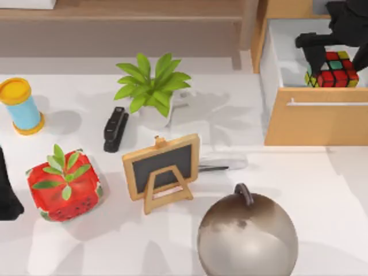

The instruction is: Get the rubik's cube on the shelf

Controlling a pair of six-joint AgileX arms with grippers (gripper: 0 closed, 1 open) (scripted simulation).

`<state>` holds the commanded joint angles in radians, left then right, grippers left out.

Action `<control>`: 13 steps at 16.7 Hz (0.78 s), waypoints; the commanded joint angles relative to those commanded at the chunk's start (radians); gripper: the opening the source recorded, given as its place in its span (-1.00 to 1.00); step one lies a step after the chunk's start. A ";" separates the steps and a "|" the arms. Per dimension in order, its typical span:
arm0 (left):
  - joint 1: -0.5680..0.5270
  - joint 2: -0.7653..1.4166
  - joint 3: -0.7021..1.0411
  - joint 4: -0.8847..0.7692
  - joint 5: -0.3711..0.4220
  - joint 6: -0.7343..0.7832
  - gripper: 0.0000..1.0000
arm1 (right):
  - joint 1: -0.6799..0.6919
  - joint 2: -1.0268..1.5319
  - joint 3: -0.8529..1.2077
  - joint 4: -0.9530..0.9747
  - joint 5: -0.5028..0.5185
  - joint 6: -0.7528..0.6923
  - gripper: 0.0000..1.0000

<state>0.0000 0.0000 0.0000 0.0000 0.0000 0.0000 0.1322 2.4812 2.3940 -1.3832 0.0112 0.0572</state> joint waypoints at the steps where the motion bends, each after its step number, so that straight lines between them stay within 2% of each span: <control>1: 0.000 0.000 0.000 0.000 0.000 0.000 1.00 | 0.000 0.000 0.000 0.000 0.000 0.000 -1.00; 7: 0.000 0.000 0.000 0.000 0.000 0.000 1.00 | 0.018 -0.089 -0.073 0.015 0.028 -0.001 -1.00; 13: 0.000 0.000 0.000 0.000 0.000 0.000 1.00 | 0.172 -0.326 -0.250 0.176 0.137 -0.003 -1.00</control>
<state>0.0000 0.0000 0.0000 0.0000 0.0000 0.0000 0.3039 2.1555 2.1444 -1.2070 0.1487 0.0542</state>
